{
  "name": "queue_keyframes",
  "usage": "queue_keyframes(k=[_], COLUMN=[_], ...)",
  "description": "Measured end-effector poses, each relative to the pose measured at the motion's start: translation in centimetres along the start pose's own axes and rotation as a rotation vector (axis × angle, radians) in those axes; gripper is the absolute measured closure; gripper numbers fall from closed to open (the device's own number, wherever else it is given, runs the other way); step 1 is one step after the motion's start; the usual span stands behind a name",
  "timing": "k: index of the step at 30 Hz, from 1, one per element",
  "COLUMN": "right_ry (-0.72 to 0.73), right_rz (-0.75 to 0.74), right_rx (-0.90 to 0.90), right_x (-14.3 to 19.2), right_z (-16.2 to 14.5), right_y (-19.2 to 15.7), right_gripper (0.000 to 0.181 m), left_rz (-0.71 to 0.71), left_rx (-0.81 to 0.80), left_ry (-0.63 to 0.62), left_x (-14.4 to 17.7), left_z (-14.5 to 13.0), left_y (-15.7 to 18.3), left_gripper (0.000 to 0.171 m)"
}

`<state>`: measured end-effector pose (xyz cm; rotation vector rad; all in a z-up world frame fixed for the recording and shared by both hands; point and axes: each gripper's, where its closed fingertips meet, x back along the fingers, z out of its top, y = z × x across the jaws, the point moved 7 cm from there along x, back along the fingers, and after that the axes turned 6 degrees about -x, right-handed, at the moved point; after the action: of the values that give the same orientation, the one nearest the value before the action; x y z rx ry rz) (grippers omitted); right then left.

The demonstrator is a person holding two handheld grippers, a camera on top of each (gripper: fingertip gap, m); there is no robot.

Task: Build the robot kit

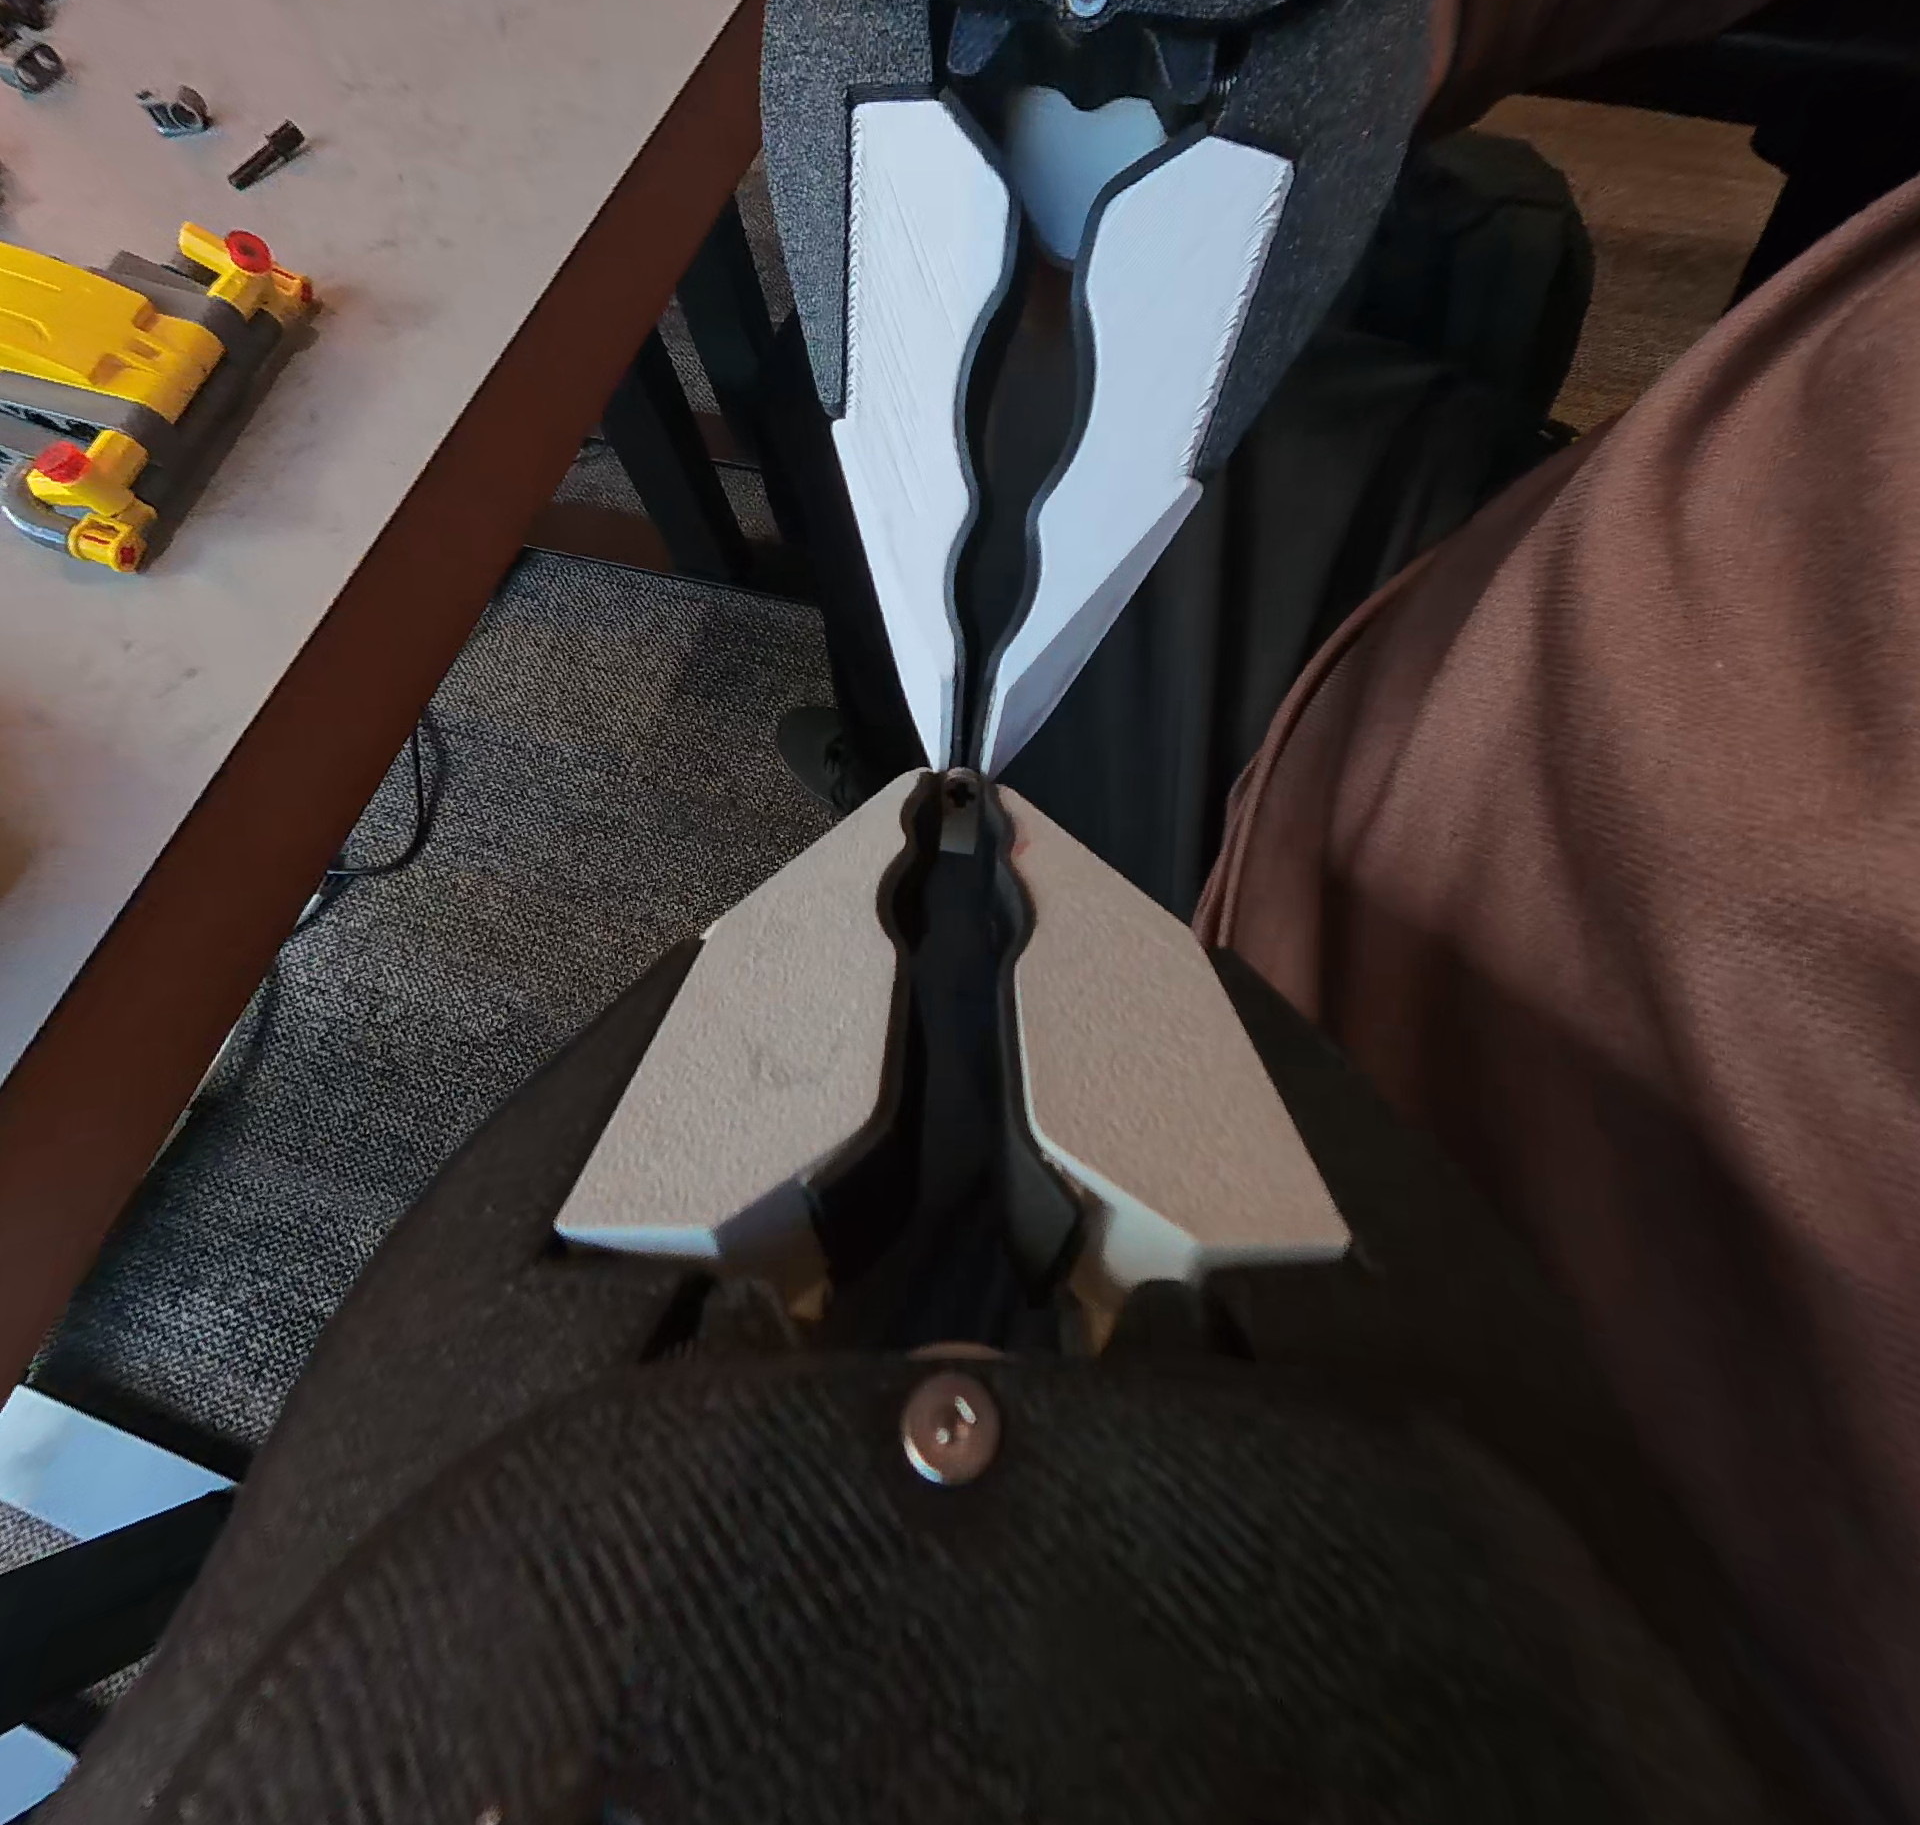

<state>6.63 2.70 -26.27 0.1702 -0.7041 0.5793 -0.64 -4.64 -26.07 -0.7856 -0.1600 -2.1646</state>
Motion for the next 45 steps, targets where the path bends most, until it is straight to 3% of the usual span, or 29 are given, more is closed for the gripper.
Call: queue_keyframes(k=[13,14,15,16,17,19,23,31,37,41,45], right_ry=[0.019,-0.08,-0.27,-0.307,-0.207,-0.042,-0.037,0.067,0.202,0.176,0.036], right_rz=[0.005,-0.046,-0.138,-0.117,-0.025,-0.026,-0.1,-0.201,-0.401,-0.582,-0.725], right_rx=[0.003,0.023,0.061,0.03,-0.066,-0.086,-0.011,0.004,-0.033,-0.078,-0.126], right_x=[0.1,-0.2,-0.5,-0.6,-0.1,0.8,0.2,1.9,5.5,8.4,10.5], right_z=[0.0,-1.1,-3.8,-5.7,-5.0,-1.3,-0.2,-0.1,0.9,0.1,-2.1], right_y=[-0.1,0.5,1.5,1.6,1.0,1.4,1.9,2.2,4.7,8.1,11.5], right_gripper=[0.181,0.181,0.181,0.181,0.181,0.181,0.181,0.181,0.181,0.181,0.181], left_rz=[0.009,0.024,0.074,0.12,0.159,0.149,0.131,0.034,-0.026,-0.038,-0.042], left_rx=[-0.014,-0.012,0.008,0.07,0.106,0.105,0.038,0.071,0.062,0.046,0.032], left_ry=[0.013,0.018,0.118,0.177,0.2,0.122,0.153,0.11,0.025,-0.002,-0.013], left_x=[0.3,0.6,2.3,4.5,5.8,4.8,4.1,2.4,0.2,-0.5,-0.7], left_z=[0.2,0.2,1.0,1.2,0.5,-1.5,0.3,-0.6,-1.5,-1.7,-1.7], left_y=[0.1,0.0,-0.9,-2.3,-3.4,-3.2,-2.1,-1.6,-1.0,-0.8,-0.5], left_gripper=[0.167,0.165,0.166,0.167,0.167,0.166,0.166,0.166,0.166,0.166,0.166])
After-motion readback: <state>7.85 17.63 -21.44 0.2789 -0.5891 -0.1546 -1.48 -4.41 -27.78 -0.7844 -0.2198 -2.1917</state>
